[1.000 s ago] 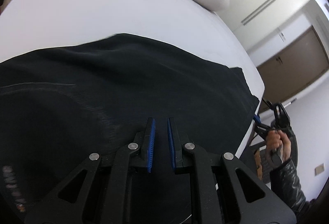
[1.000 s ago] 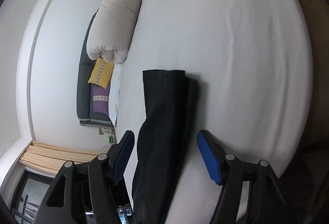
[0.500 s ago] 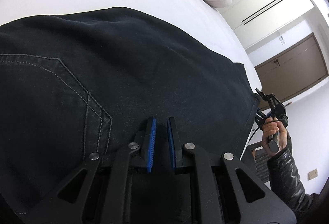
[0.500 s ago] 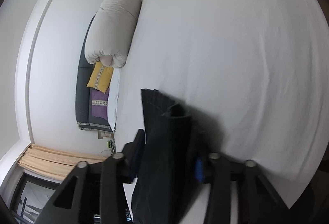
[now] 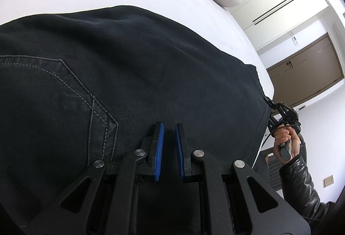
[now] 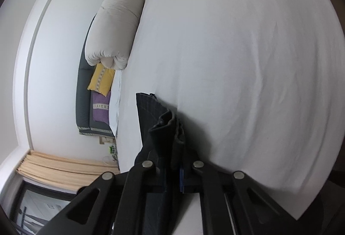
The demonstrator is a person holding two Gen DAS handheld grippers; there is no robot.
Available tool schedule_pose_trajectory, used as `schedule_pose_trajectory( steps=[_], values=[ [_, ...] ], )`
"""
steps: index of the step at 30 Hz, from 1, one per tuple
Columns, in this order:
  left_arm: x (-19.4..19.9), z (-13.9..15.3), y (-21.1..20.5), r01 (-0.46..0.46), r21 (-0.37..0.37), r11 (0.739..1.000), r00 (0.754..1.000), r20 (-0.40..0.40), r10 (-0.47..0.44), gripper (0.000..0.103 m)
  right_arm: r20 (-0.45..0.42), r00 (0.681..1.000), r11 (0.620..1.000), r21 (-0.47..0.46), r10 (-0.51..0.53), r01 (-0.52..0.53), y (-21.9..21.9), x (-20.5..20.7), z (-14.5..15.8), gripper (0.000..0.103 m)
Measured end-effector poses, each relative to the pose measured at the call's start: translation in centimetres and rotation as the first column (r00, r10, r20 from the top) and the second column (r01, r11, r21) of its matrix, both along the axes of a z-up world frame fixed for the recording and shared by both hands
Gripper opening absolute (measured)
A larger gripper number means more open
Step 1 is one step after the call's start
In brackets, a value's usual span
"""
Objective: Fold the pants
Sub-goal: 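Hold the jeans with the left gripper while the right gripper regrasps the leg hem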
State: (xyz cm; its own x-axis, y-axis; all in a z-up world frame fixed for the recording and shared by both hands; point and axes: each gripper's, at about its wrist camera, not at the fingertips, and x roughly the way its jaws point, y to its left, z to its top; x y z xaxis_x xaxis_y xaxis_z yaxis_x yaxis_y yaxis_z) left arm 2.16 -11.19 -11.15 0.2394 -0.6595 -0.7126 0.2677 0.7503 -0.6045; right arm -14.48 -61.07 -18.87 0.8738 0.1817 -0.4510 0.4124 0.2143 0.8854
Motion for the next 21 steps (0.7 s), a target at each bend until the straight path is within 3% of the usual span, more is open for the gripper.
schedule_pose_trajectory(
  steps=[4,7,9,13,15,17,19,21],
  values=[
    [0.0,-0.6,0.6,-0.002,-0.007,1.0,1.0,0.002,0.002,0.011,-0.021,0.995,0.994,-0.048,-0.095,0.094,-0.2,-2.2,1.6,0.025],
    [0.1,-0.8,0.6,-0.002,-0.009,1.0,1.0,0.001,0.002,0.011,-0.058,0.986,0.985,-0.07,-0.159,0.154,-0.2,-3.5,2.8,0.028],
    [0.1,-0.9,0.6,-0.004,-0.008,1.0,1.0,0.003,0.004,0.011,0.009,0.986,0.982,-0.087,-0.168,0.169,0.8,-3.9,4.5,0.03],
    [0.2,-0.9,0.7,-0.004,0.0,1.0,1.0,0.006,0.004,0.011,0.108,0.992,0.997,-0.06,0.063,-0.057,6.3,0.3,6.4,0.03],
    [0.3,-0.8,0.8,-0.003,0.003,1.0,1.0,0.008,0.003,0.011,0.145,0.939,0.949,-0.017,0.313,-0.314,12.5,4.6,6.1,0.03],
    [0.3,-0.7,0.8,0.0,0.005,1.0,1.0,0.01,0.0,0.011,0.099,0.878,0.881,0.01,0.469,-0.472,17.6,7.6,4.6,0.03],
    [0.2,-0.7,0.9,0.003,0.006,1.0,1.0,0.009,-0.003,0.011,0.054,0.847,0.846,0.043,0.528,-0.531,20.3,9.4,2.7,0.03],
    [0.2,-0.6,0.9,0.007,0.007,1.0,1.0,0.01,-0.007,0.011,0.014,0.861,0.858,0.078,0.508,-0.508,20.1,10.5,0.8,0.014]
  ],
)
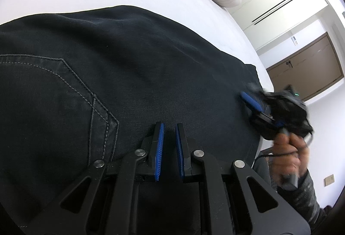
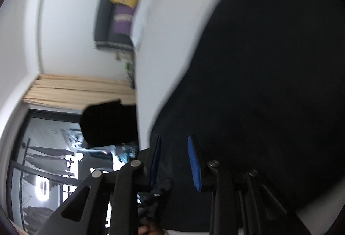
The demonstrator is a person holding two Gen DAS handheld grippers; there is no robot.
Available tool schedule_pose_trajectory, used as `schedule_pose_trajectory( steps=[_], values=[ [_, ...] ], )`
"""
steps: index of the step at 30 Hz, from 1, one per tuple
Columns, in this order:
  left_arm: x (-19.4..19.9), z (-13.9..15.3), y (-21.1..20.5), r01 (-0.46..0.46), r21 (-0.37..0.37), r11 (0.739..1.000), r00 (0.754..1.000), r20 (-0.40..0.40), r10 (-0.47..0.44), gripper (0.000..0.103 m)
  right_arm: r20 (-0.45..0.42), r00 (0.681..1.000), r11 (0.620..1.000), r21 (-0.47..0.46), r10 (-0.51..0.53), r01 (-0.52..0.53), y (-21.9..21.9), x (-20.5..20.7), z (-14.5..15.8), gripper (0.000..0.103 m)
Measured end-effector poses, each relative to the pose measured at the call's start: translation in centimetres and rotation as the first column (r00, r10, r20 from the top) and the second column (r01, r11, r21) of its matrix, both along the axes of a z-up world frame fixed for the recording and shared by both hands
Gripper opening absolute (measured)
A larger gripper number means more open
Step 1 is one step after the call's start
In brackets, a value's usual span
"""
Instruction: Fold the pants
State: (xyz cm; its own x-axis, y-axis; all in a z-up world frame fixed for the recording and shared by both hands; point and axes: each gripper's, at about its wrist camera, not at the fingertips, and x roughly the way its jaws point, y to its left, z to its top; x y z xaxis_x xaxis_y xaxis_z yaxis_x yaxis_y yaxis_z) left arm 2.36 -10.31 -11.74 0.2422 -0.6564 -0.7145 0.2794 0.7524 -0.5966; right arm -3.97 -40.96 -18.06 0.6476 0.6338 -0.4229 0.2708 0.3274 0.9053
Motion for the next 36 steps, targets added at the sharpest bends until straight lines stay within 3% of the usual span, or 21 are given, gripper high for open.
schedule_pose_trajectory(
  steps=[1,4,6,9,10,11,12,14,16,20,22,27,30,32,33,35,36],
  values=[
    [0.0,0.0,0.0,0.001,0.0,1.0,1.0,0.0,-0.001,0.011,-0.025,0.999,0.999,0.007,-0.037,0.038,-1.5,0.4,-0.7,0.0],
    [0.0,0.0,-0.1,0.002,-0.001,1.0,1.0,0.001,-0.002,0.011,-0.02,0.971,0.971,-0.023,-0.238,0.237,-8.4,0.0,-0.5,0.0],
    [0.0,0.0,-0.2,0.001,0.0,1.0,1.0,0.002,-0.001,0.011,-0.028,0.892,0.891,-0.077,-0.45,0.447,-15.6,-1.5,0.2,0.0],
    [0.0,-0.1,-0.2,-0.001,-0.002,1.0,1.0,0.001,0.001,0.011,-0.041,0.798,0.789,-0.189,-0.602,0.585,-22.0,-3.8,2.4,0.0],
    [0.1,-0.1,-0.3,-0.002,-0.003,1.0,1.0,0.001,0.002,0.011,-0.031,0.764,0.739,-0.283,-0.644,0.611,-23.3,-4.9,4.7,0.012],
    [0.1,-0.1,-0.3,-0.005,-0.003,1.0,1.0,0.0,0.005,0.011,0.01,0.758,0.72,-0.306,-0.652,0.623,-23.7,-5.8,6.2,0.026],
    [0.1,-0.1,-0.3,-0.008,-0.001,1.0,1.0,0.0,0.008,0.011,0.073,0.768,0.725,-0.282,-0.637,0.628,-23.7,-6.9,7.8,0.034],
    [0.1,-0.1,-0.4,-0.008,0.0,1.0,1.0,0.001,0.008,0.011,0.114,0.779,0.733,-0.28,-0.616,0.62,-23.1,-8.5,9.2,0.069],
    [0.0,-0.1,-0.3,-0.008,-0.003,1.0,1.0,-0.001,0.008,0.011,0.139,0.786,0.74,-0.27,-0.603,0.615,-22.1,-10.4,9.5,0.071],
    [0.0,-0.1,-0.3,-0.008,-0.002,1.0,1.0,-0.001,0.008,0.011,0.047,0.797,0.785,-0.143,-0.602,0.602,-19.9,-12.4,5.8,0.071],
    [0.0,-0.1,-0.3,-0.01,-0.005,1.0,1.0,-0.002,0.01,0.011,0.002,0.813,0.805,-0.14,-0.582,0.577,-18.6,-12.2,3.9,0.07],
    [-0.1,-0.1,-0.2,-0.01,-0.007,1.0,1.0,0.001,0.01,0.011,-0.021,0.811,0.809,-0.093,-0.585,0.581,-18.2,-11.1,2.9,0.065],
    [-0.1,-0.2,-0.1,-0.01,-0.008,1.0,1.0,0.003,0.01,0.011,-0.014,0.844,0.844,-0.051,-0.536,0.535,-18.3,-9.0,3.1,0.062],
    [-0.2,-0.2,-0.1,-0.009,-0.008,1.0,1.0,0.003,0.009,0.011,-0.01,0.861,0.861,-0.017,-0.508,0.508,-18.9,-9.5,1.9,0.044],
    [-0.2,-0.2,-0.1,-0.009,-0.008,1.0,1.0,0.003,0.009,0.011,-0.01,0.864,0.864,-0.005,-0.503,0.503,-19.0,-9.4,1.5,0.041],
    [-0.2,-0.2,-0.1,-0.008,-0.01,1.0,1.0,0.003,0.008,0.011,-0.024,0.86,0.861,0.011,-0.509,0.509,-19.4,-8.7,0.5,0.017],
    [-0.2,-0.2,0.0,-0.007,-0.012,1.0,1.0,0.002,0.007,0.011,-0.035,0.858,0.858,0.017,-0.513,0.513,-19.6,-8.7,0.1,0.012]
  ],
)
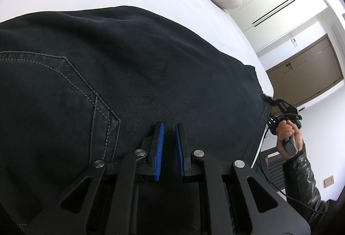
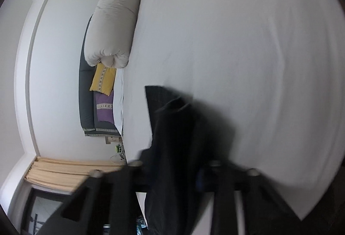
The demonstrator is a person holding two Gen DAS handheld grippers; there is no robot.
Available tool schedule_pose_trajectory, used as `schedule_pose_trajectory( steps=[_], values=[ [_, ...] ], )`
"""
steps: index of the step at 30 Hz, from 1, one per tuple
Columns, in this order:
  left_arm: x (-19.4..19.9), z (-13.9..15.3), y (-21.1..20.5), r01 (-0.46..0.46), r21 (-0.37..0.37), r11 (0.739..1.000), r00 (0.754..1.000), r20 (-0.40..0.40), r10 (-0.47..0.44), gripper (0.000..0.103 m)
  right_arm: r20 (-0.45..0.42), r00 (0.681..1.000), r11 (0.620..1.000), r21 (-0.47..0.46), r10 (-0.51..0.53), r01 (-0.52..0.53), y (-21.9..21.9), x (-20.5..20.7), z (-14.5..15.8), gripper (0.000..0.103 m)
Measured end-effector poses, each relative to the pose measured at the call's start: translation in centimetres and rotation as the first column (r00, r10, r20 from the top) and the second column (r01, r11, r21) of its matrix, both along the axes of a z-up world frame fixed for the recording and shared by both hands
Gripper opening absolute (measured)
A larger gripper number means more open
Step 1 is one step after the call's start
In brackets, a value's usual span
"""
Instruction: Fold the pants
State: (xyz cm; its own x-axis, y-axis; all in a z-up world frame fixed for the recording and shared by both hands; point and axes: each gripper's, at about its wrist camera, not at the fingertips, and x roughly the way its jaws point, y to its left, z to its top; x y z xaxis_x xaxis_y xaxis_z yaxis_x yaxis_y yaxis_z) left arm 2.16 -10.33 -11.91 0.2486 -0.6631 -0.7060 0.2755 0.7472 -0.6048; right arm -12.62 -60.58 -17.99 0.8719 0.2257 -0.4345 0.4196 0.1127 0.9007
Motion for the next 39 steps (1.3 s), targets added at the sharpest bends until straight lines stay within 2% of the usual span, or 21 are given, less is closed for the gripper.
schedule_pose_trajectory(
  steps=[1,7,9,11,15,16,18,22,24,25,26,28,29,31,32,33,35,37,39],
  values=[
    [0.0,0.0,0.1,0.001,-0.003,1.0,1.0,0.001,-0.001,0.011,-0.005,1.0,1.0,0.004,-0.005,0.005,-0.1,0.1,-0.2,0.007],
    [0.1,-0.2,0.4,0.003,-0.015,1.0,1.0,0.001,-0.003,0.011,-0.025,0.999,0.985,-0.169,0.029,-0.033,1.2,-0.1,2.6,0.007],
    [0.2,-0.3,0.4,0.001,-0.016,1.0,1.0,-0.003,-0.001,0.011,-0.032,0.999,0.969,-0.243,0.044,-0.051,2.0,0.2,3.9,0.007],
    [0.2,-0.3,0.4,-0.002,-0.015,1.0,1.0,-0.006,0.001,0.011,-0.058,0.995,0.936,-0.339,0.075,-0.091,3.6,0.8,5.7,0.007],
    [0.2,-0.2,0.3,-0.009,-0.003,1.0,1.0,-0.009,0.009,0.011,-0.15,0.977,0.813,-0.544,0.15,-0.208,7.7,2.3,8.8,0.006],
    [0.1,-0.2,0.3,-0.011,-0.001,1.0,1.0,-0.01,0.011,0.011,-0.186,0.967,0.756,-0.604,0.174,-0.253,9.4,2.9,9.6,0.006],
    [0.2,-0.1,0.1,-0.016,0.007,1.0,1.0,-0.013,0.016,0.011,-0.258,0.937,0.611,-0.71,0.235,-0.349,13.8,4.2,11.2,0.006],
    [0.2,0.5,-0.1,-0.04,0.02,0.999,0.999,-0.02,0.041,0.011,-0.363,0.859,0.327,-0.814,0.36,-0.481,23.6,4.3,12.2,0.006],
    [0.3,0.9,-0.3,-0.054,0.024,0.998,0.998,-0.032,0.055,0.011,-0.402,0.821,0.219,-0.83,0.405,-0.514,27.7,3.9,12.1,0.006],
    [0.3,0.9,-0.4,-0.057,0.019,0.998,0.997,-0.043,0.057,0.011,-0.427,0.794,0.153,-0.833,0.432,-0.531,30.4,3.5,11.5,0.006],
    [0.4,1.0,-0.5,-0.061,0.001,0.998,0.996,-0.061,0.061,0.011,-0.443,0.777,0.113,-0.834,0.448,-0.541,32.2,3.1,11.1,0.006],
    [0.6,1.2,-0.7,-0.063,-0.032,0.998,0.994,-0.093,0.059,0.012,-0.481,0.736,0.039,-0.825,0.476,-0.564,35.5,2.6,9.8,0.006],
    [0.6,1.3,-0.8,-0.061,-0.053,0.997,0.993,-0.106,0.055,0.016,-0.497,0.723,0.017,-0.819,0.48,-0.574,36.6,2.5,9.2,0.006],
    [0.7,1.5,-1.1,-0.064,-0.09,0.994,0.99,-0.132,0.052,0.034,-0.518,0.705,-0.017,-0.811,0.483,-0.584,38.0,2.1,8.3,0.006],
    [0.7,1.6,-1.1,-0.07,-0.119,0.99,0.988,-0.149,0.052,0.063,-0.523,0.701,-0.031,-0.811,0.485,-0.584,38.3,1.6,8.0,0.006],
    [0.8,1.6,-1.1,-0.084,-0.147,0.985,0.985,-0.163,0.06,0.081,-0.527,0.7,-0.043,-0.812,0.483,-0.582,38.7,1.5,8.0,0.006],
    [1.1,1.5,-1.2,-0.114,-0.198,0.974,0.977,-0.199,0.074,0.084,-0.526,0.703,-0.055,-0.817,0.479,-0.574,38.8,2.3,8.2,0.006],
    [1.8,1.1,-1.9,-0.11,-0.212,0.971,0.966,-0.253,0.055,0.084,-0.529,0.702,-0.076,-0.821,0.476,-0.567,39.0,3.1,8.3,0.006],
    [2.7,0.5,-2.7,-0.106,-0.226,0.968,0.954,-0.298,0.035,0.084,-0.535,0.7,-0.104,-0.823,0.473,-0.559,39.6,1.7,8.2,0.006]
  ],
)
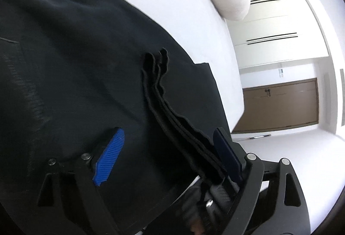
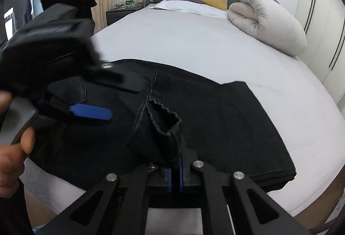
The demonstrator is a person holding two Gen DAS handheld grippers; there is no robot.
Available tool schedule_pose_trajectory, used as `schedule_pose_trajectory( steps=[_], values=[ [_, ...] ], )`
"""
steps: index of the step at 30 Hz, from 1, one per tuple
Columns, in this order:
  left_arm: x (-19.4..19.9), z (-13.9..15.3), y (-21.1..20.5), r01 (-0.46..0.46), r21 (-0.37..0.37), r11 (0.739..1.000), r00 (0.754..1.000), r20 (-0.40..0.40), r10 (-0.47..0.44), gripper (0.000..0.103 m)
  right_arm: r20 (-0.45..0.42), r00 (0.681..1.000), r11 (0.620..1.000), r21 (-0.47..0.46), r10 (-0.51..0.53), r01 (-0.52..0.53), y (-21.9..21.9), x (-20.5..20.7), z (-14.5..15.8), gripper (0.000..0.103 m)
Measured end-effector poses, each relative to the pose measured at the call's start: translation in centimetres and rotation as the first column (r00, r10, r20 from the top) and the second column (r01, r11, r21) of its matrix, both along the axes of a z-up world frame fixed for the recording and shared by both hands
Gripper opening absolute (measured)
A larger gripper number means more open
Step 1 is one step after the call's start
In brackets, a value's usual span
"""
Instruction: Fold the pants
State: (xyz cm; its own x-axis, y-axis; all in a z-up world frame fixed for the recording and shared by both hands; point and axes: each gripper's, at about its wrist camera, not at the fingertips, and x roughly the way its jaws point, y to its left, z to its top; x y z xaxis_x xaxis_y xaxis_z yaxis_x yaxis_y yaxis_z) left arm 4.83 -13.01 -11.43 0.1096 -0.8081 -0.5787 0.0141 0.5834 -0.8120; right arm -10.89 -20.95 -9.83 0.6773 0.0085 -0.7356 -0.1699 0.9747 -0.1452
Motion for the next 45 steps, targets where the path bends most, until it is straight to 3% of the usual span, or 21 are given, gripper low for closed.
schedule_pose_trajectory(
  steps=[4,5,6,7,10,17,25,28,30,33,36,37,38,42,45],
  values=[
    [1.8,-0.6,-1.3,0.038,-0.018,0.999,0.999,-0.039,-0.038,0.083,0.024,0.999,0.997,-0.058,0.048,-0.047,1.6,-0.3,0.3,0.006],
    [1.9,-0.6,-1.5,0.041,-0.019,0.999,0.998,-0.036,-0.042,0.072,0.029,0.998,0.996,-0.072,0.063,-0.06,2.2,-0.5,0.3,0.006],
    [2.1,-0.7,-1.6,0.046,-0.016,0.999,0.998,-0.037,-0.046,0.041,0.034,0.996,0.993,-0.089,0.08,-0.077,2.8,-0.8,0.4,0.006],
    [2.1,-0.8,-1.7,0.053,-0.01,0.999,0.997,-0.047,-0.053,0.026,0.038,0.995,0.99,-0.107,0.095,-0.09,3.5,-1.4,0.3,0.006],
    [1.8,-0.8,-0.9,0.051,0.004,0.999,0.998,-0.032,-0.051,0.008,0.047,0.989,0.978,-0.16,0.144,-0.134,5.1,-2.3,0.5,0.006],
    [1.5,1.2,2.2,0.019,0.076,0.997,0.999,0.047,-0.022,0.007,0.047,0.952,0.913,-0.3,0.304,-0.277,9.9,-3.1,0.5,0.006],
    [0.3,-1.7,3.2,0.001,0.167,0.986,1.0,0.024,-0.005,0.008,-0.057,0.943,0.904,-0.273,0.327,-0.33,10.8,-2.3,-1.9,0.006],
    [0.6,-1.1,2.2,0.001,0.197,0.98,0.999,0.049,-0.011,0.008,-0.088,0.941,0.901,-0.272,0.326,-0.337,10.8,-2.4,-2.7,0.008],
    [0.5,-0.2,1.7,-0.003,0.232,0.973,0.997,0.078,-0.015,0.009,-0.086,0.939,0.91,-0.231,0.333,-0.344,10.4,-2.6,-2.2,0.013],
    [-0.2,1.7,0.9,-0.027,0.353,0.935,0.986,0.162,-0.033,0.01,-0.094,0.937,0.919,-0.187,0.336,-0.348,9.7,-2.8,-1.9,0.014],
    [-1.3,3.7,-0.1,-0.081,0.532,0.843,0.961,0.265,-0.075,0.01,-0.12,0.929,0.93,-0.076,0.351,-0.361,8.3,-3.3,-1.1,0.028],
    [-1.4,4.1,-0.5,-0.085,0.536,0.84,0.955,0.283,-0.084,0.01,-0.123,0.928,0.932,-0.04,0.352,-0.359,7.6,-3.4,-0.7,0.036],
    [-1.5,4.3,-1.1,-0.085,0.54,0.838,0.95,0.297,-0.095,0.01,-0.136,0.926,0.936,0.034,0.352,-0.351,6.4,-3.6,0.0,0.04],
    [-2.2,4.2,-5.2,-0.037,0.618,0.786,0.917,0.333,-0.219,0.01,-0.169,0.942,0.919,0.327,0.288,-0.222,-0.8,-1.9,2.7,0.04],
    [-2.9,2.6,-6.3,0.013,0.678,0.735,0.913,0.292,-0.285,0.01,-0.195,0.965,0.861,0.506,0.177,-0.056,-8.1,1.5,4.1,0.04]
  ],
)
